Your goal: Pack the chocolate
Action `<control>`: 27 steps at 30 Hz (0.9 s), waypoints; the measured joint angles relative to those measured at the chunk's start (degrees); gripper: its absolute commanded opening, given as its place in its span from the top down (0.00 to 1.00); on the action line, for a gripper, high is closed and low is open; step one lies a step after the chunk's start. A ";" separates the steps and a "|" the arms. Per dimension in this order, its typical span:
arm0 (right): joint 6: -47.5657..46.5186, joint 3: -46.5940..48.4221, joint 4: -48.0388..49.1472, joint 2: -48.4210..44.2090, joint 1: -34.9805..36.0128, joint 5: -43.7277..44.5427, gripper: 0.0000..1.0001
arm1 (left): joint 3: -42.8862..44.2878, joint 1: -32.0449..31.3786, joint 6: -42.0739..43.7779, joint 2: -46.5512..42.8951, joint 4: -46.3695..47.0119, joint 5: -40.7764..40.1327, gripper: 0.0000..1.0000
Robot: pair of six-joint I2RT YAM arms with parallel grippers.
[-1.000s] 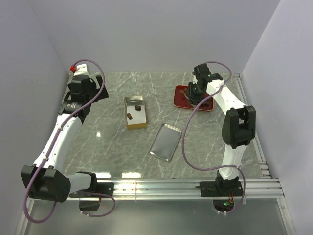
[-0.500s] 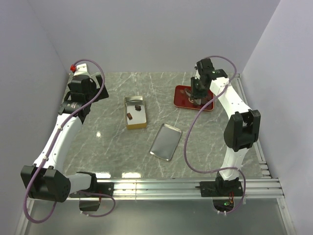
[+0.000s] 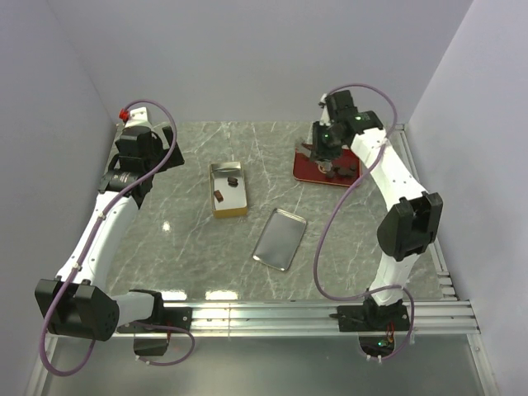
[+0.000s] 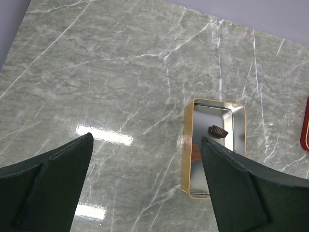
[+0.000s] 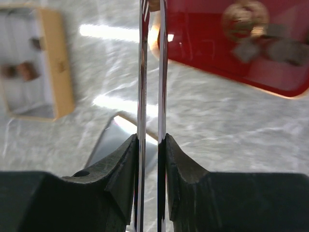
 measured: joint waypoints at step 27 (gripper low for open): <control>4.63 8.55 -1.22 5.20 22.47 -8.28 0.63 | -1.18 0.00 -0.02 -1.40 -0.07 -0.02 0.01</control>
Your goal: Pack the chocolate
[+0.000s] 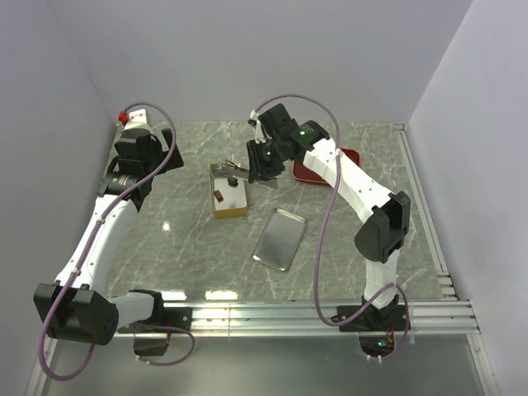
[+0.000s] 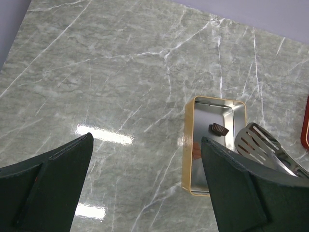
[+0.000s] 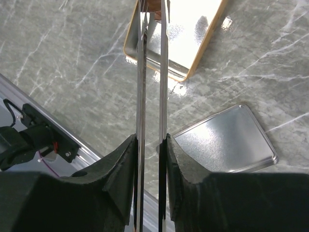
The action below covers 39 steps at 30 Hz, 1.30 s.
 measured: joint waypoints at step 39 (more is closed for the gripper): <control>-5.31 -5.07 0.39 -1.07 -23.65 8.07 0.58 | -0.24 0.00 0.04 -0.68 -0.07 -0.02 0.01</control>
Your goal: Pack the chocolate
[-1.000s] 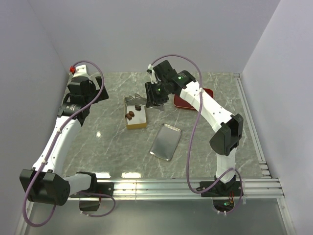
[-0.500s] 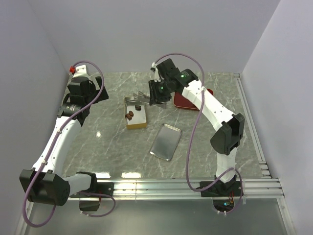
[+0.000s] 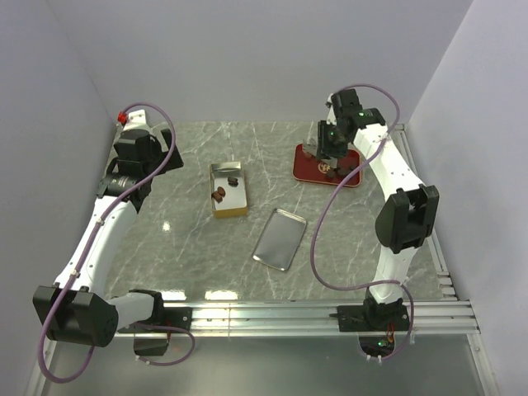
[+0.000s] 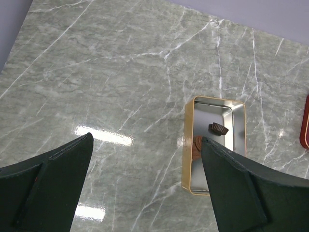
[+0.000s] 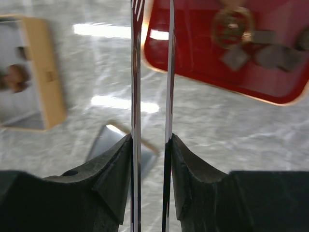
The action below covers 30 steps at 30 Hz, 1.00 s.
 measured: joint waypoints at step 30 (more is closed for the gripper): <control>-7.08 -11.34 6.93 -0.20 -6.95 3.08 0.53 | 2.29 0.00 -0.39 2.10 -0.79 0.02 0.00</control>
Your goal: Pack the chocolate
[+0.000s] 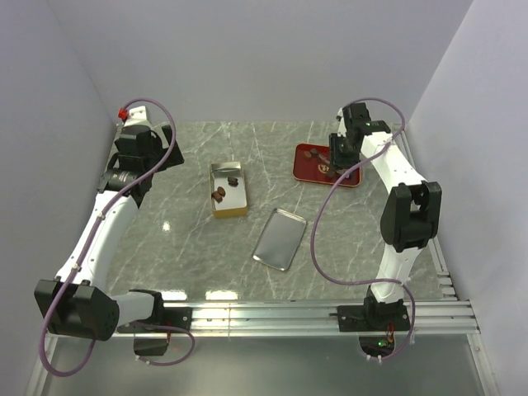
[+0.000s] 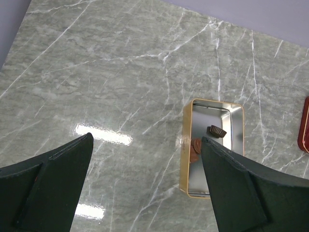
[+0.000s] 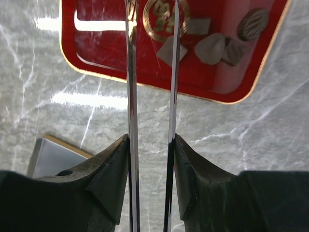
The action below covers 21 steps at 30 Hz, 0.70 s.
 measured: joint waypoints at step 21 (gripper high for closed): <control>-2.69 -2.45 1.20 0.00 -0.46 -1.46 0.65 | 0.52 0.00 -0.68 0.96 -0.09 0.02 0.00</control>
